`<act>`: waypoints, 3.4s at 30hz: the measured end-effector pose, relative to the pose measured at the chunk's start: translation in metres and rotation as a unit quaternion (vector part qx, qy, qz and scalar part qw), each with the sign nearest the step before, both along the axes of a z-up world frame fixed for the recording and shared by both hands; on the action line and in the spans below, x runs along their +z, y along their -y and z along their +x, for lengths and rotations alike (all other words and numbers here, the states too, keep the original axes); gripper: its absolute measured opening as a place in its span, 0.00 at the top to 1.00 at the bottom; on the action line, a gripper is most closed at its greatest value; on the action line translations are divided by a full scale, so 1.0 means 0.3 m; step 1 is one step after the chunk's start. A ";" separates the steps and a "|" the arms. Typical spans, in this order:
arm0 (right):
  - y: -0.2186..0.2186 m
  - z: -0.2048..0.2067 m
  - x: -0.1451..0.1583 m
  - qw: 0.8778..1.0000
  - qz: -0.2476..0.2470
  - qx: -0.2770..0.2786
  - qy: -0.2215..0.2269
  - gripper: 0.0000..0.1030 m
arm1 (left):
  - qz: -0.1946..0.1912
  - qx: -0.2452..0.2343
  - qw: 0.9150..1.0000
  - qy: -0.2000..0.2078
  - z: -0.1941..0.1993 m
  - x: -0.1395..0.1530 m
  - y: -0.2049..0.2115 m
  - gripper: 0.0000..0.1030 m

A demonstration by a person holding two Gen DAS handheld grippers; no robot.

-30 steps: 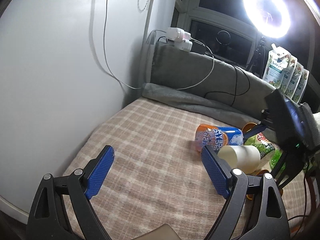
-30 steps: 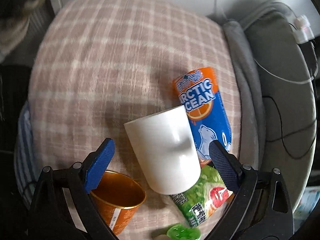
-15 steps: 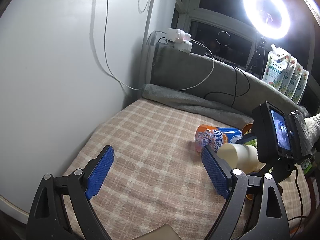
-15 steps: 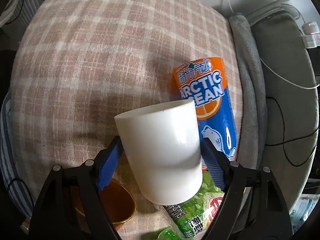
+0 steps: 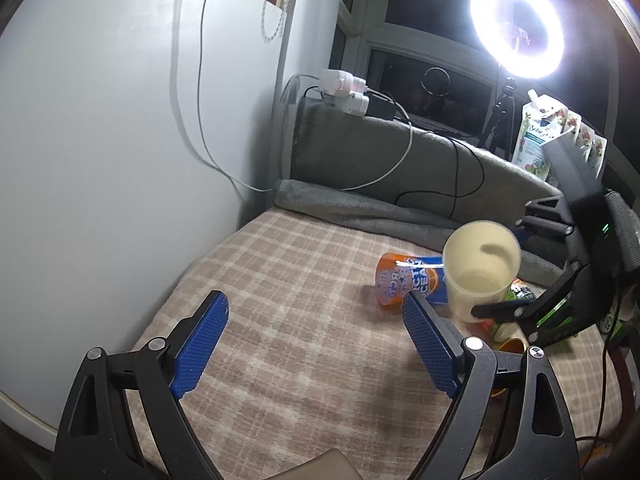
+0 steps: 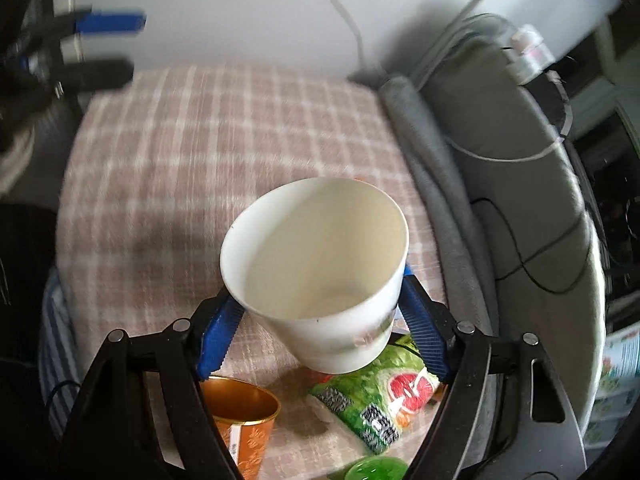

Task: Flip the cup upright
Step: 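Lift the white cup with the right tool and rotate it, then lower the white cup onto the table and open the right tool, then grasp the white cup with the left tool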

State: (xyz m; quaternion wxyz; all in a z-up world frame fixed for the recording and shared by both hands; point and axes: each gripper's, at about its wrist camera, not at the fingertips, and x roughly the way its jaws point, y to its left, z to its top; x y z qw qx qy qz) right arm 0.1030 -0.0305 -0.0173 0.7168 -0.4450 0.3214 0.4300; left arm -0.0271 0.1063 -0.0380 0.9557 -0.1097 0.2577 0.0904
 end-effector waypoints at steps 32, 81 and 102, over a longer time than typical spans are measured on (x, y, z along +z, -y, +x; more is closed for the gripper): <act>0.945 -0.218 -0.135 0.851 0.230 -0.356 -0.311 0.23 | 0.025 -0.206 0.978 -0.001 0.020 0.012 0.486 0.14; 1.224 -0.333 -0.069 0.783 0.365 -0.484 -0.138 0.18 | -0.092 -0.349 0.921 -0.150 0.174 -0.066 0.827 0.15; 1.284 -0.343 -0.121 0.765 0.375 -0.504 -0.142 0.18 | -0.148 -0.339 0.895 -0.251 0.307 -0.157 0.903 0.18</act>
